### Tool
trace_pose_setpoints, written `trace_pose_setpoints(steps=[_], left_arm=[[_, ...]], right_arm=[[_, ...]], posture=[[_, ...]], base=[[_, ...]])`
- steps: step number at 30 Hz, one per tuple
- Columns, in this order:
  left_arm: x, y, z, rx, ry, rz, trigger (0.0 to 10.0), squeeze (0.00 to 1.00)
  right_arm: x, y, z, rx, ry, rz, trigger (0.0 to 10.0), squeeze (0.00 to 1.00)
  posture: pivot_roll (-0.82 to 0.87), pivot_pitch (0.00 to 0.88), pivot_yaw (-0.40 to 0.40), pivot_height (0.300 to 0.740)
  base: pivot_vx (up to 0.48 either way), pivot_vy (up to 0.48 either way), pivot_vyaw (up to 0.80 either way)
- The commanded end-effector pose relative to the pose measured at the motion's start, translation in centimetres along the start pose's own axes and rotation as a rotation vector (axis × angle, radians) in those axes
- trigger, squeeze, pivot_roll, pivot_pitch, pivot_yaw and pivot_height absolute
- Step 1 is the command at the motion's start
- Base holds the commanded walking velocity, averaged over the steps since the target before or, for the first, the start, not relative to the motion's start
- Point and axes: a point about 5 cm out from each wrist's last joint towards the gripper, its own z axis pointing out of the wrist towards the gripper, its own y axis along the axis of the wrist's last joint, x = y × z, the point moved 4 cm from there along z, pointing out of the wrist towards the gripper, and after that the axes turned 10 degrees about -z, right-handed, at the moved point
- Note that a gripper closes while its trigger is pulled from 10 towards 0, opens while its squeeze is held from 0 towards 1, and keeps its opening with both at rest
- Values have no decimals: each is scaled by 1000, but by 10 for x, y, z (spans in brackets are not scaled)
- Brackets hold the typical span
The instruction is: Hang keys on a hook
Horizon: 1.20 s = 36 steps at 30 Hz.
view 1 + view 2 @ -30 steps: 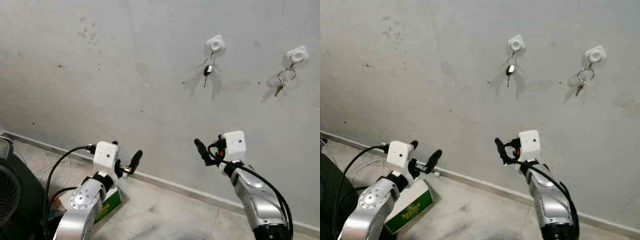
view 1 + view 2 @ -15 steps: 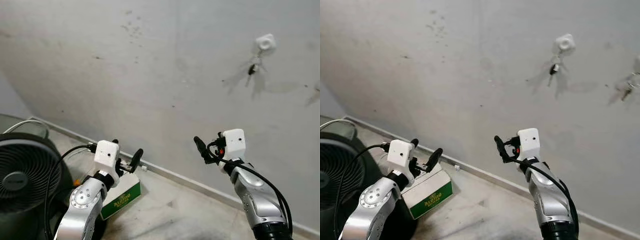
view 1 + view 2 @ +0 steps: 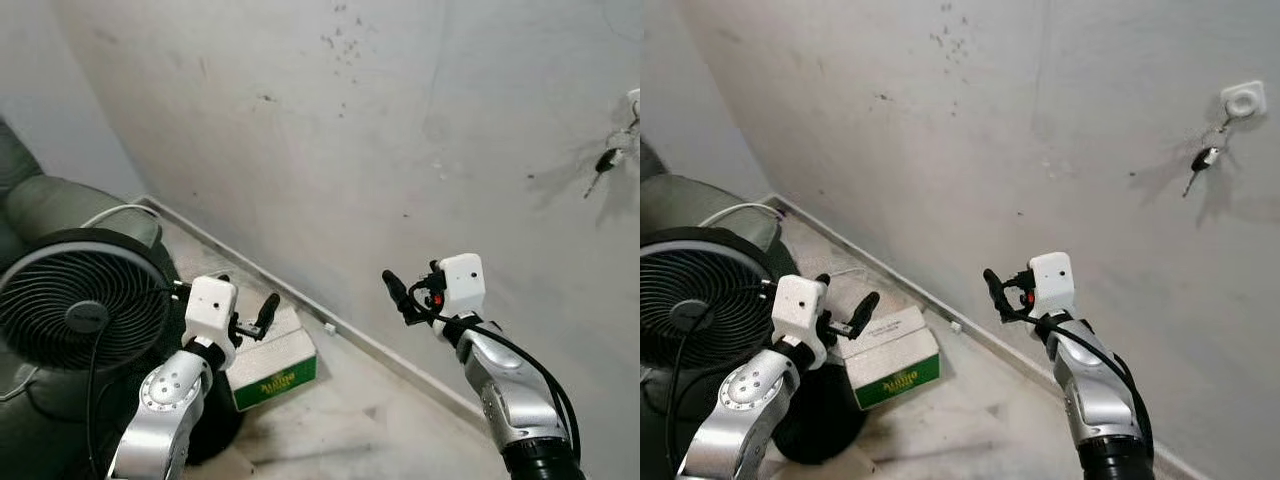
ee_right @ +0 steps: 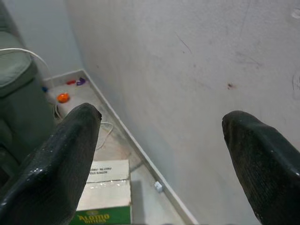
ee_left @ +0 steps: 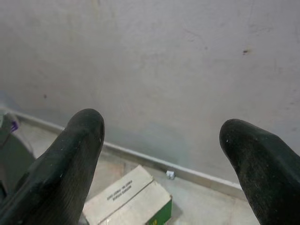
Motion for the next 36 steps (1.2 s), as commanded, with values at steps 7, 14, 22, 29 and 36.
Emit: trace_pose_setpoints(steps=[7,14,22,29,36], left_arm=[[21,-11,8,70,49,20,10000,0],[50,-25,17,132,111,-5,10000,0],[83,-57,21,264,201,11,10000,0],[93,-110,0,456,308,-30,10000,0],[80,-154,-24,614,347,-76,10000,0]], right_arm=[[-14,5,12,-8,-31,-10,10000,0],[-37,-7,18,41,-117,24,10000,0],[-59,-35,16,151,-234,72,10000,0],[-62,-97,-11,393,-355,147,10000,0],[-39,-149,-44,604,-324,133,10000,0]], posture=[[32,7,52,740],[30,1,41,740],[15,0,22,740],[-27,0,0,740],[-4,0,-11,740]], base=[[0,0,800],[0,0,141],[0,0,0],[0,0,0],[0,0,0]])
